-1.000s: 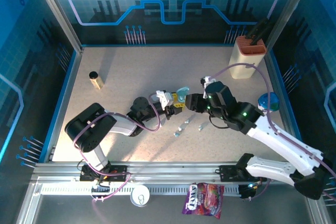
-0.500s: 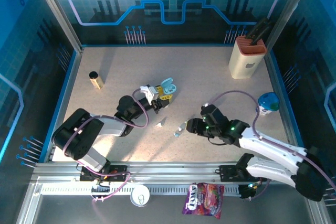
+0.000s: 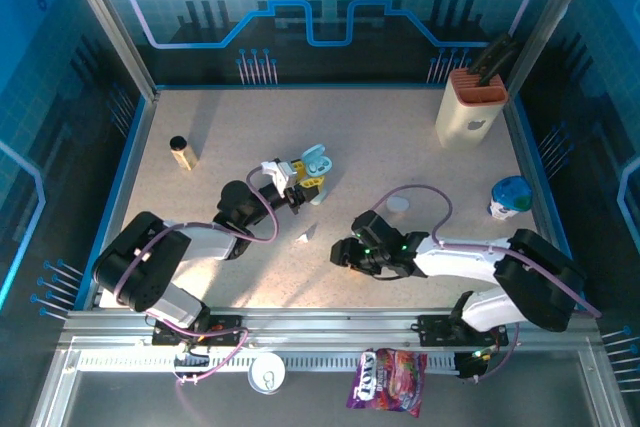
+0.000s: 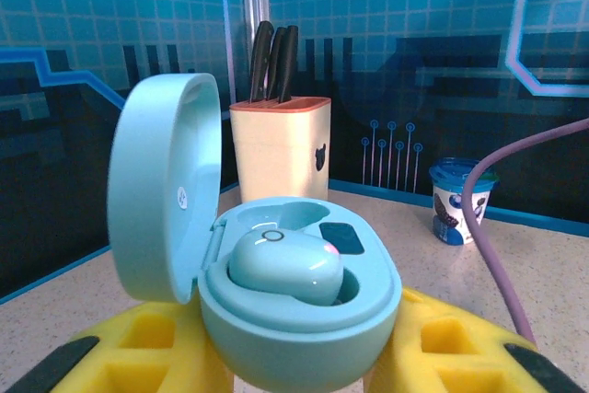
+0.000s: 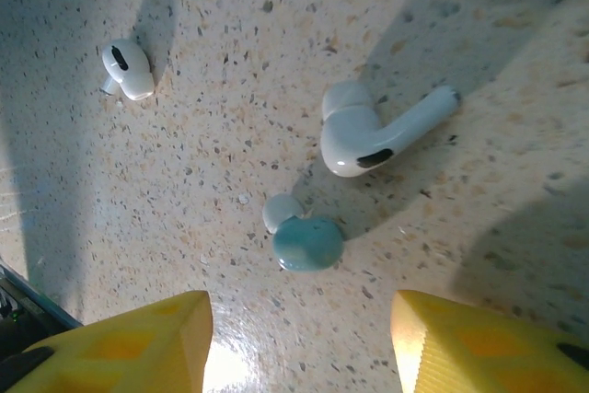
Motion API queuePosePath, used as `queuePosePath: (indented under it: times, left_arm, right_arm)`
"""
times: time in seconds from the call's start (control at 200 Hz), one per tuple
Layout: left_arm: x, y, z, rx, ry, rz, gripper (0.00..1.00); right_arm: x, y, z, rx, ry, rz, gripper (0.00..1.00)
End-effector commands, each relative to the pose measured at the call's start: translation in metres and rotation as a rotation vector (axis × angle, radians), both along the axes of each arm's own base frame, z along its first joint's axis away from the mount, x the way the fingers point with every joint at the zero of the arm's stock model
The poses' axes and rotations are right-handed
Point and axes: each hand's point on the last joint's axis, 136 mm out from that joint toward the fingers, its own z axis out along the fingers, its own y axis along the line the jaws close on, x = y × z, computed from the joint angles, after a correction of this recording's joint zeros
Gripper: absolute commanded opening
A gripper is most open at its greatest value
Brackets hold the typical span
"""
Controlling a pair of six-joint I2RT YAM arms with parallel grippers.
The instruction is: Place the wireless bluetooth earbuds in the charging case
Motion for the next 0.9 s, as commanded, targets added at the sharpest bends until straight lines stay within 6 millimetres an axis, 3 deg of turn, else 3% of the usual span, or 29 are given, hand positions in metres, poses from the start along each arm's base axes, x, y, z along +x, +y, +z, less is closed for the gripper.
queuePosePath:
  times: [0.0,0.56,0.89]
  left_arm:
    - [-0.004,-0.001,0.019,-0.016,-0.037,-0.025,0.22]
    - [-0.008,0.000,0.019,0.013,-0.027,-0.029,0.22]
    - [-0.011,0.002,0.020,0.025,-0.022,-0.024,0.22]
  right_arm:
    - [0.004,0.022,0.012,0.080,-0.011,0.004,0.52]
    - [0.026,0.016,-0.004,0.053,-0.027,-0.054,0.36]
    - [0.032,0.018,-0.018,0.033,-0.008,-0.077,0.19]
